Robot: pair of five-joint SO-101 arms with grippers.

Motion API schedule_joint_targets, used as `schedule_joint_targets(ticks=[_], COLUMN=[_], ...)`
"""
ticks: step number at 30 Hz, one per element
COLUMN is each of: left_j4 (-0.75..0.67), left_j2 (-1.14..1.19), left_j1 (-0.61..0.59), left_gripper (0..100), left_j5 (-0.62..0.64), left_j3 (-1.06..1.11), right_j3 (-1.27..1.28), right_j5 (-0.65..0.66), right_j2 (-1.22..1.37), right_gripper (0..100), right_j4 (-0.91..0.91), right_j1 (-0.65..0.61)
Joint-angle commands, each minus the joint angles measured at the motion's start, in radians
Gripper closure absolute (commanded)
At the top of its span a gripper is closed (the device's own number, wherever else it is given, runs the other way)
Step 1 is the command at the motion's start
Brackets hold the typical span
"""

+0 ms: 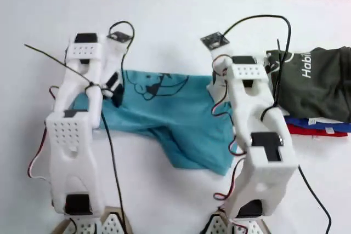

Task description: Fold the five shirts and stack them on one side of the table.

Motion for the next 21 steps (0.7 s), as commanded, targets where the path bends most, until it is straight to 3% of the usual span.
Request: schedule_joint_targets(ticks=[1,5,11,16,21], left_j4=[-0.021,-0.02,0.055,0.169,0.173], left_j2=[0.028,0.101,0.226,0.282,0.233], left_j1=[-0.021,-0.04,-0.112,-0.135,-0.133], left_gripper=[92,90,76,76,76], left_j5=[-0.003,-0.005,-0.049,-0.051,-0.049], left_j3=[-0.021,-0.119,-0.375,-0.625,-0.638], right_j3=[-0.084,-0.124,-0.236,-0.387,-0.52], right_j5=[-0.006,-0.002,0.003,0.078,0.084], right_j2=[0.058,0.111,0.145,0.199,0.205], right_gripper=[93.6,93.6,93.5,93.3,84.6], right_j4=[0.015,0.015,0.015,0.077,0.214], right_j1=[0.024,0.045,0.134,0.127,0.068])
